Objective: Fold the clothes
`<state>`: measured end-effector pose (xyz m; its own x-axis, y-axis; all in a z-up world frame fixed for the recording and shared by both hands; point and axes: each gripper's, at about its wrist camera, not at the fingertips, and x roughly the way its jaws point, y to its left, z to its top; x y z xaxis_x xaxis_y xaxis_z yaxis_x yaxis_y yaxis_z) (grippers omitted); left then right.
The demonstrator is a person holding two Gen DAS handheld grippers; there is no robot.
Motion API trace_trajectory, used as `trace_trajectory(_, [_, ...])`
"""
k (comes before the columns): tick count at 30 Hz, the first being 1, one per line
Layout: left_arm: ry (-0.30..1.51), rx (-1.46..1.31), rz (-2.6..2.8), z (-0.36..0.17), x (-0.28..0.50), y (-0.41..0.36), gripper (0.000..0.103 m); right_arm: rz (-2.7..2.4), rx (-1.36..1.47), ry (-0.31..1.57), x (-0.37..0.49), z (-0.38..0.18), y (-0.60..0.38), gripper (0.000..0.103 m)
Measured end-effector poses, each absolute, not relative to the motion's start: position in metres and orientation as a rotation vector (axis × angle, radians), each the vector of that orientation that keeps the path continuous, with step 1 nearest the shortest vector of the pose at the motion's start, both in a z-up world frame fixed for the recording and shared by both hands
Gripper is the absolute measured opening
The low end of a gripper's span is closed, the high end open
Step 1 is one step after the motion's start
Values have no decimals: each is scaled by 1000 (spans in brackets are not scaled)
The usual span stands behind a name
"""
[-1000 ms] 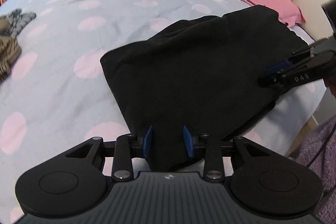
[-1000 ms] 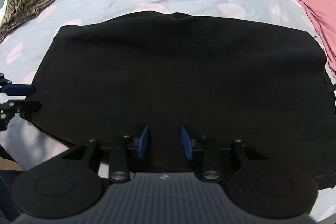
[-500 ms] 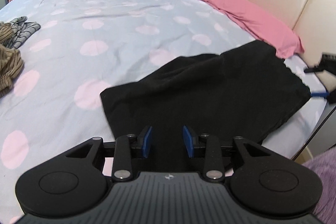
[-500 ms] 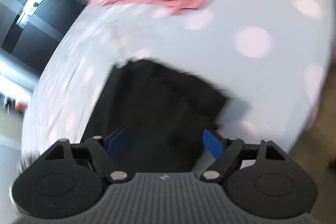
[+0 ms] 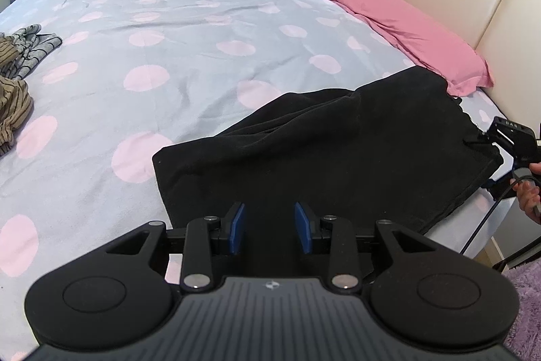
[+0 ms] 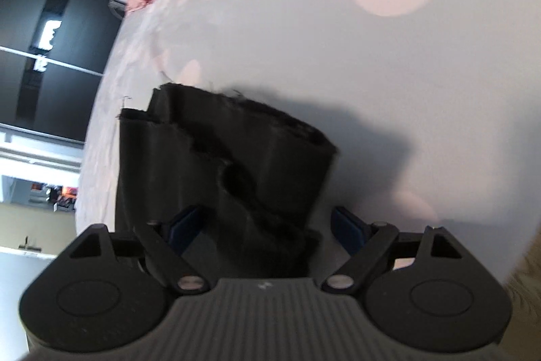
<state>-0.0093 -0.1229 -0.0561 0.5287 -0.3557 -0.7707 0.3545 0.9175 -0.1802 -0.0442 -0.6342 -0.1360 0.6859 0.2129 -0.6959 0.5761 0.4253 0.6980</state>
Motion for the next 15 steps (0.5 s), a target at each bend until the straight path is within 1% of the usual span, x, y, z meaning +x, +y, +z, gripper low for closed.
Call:
trace_trajectory(4, [926,6,-406,-57,-10,-121,31,-224,1129,812,-29,-142,-632,86])
trace_trajectory(5, [927,7,-402,-58,-11,-120,31,-215,1120,810,-25,-143,-631,82])
trace_trajectory(6, [927,7,-399,-58,-11,-119,31,-202,1103,801,-23,-141,-630,67])
trace_trajectory(7, [928,7,-395,-58,-11,-119,31,-185,1093,791,-20,-139,-628,64])
trace_trajectory(10, [930,13,-391,-60,-13,-117,31,-185,1053,792,-18,-135,-626,61])
trace_trajectory(12, [932,16,-391,-61,-15,-116,31,-180,1044,778,-19,-130,-625,53])
trace_trajectory(13, [934,18,-390,-61,-16,-116,31,-177,1039,771,-19,-128,-625,51])
trace_trajectory(15, [937,21,-386,-62,-17,-114,31,-167,1018,740,-25,-115,-620,43])
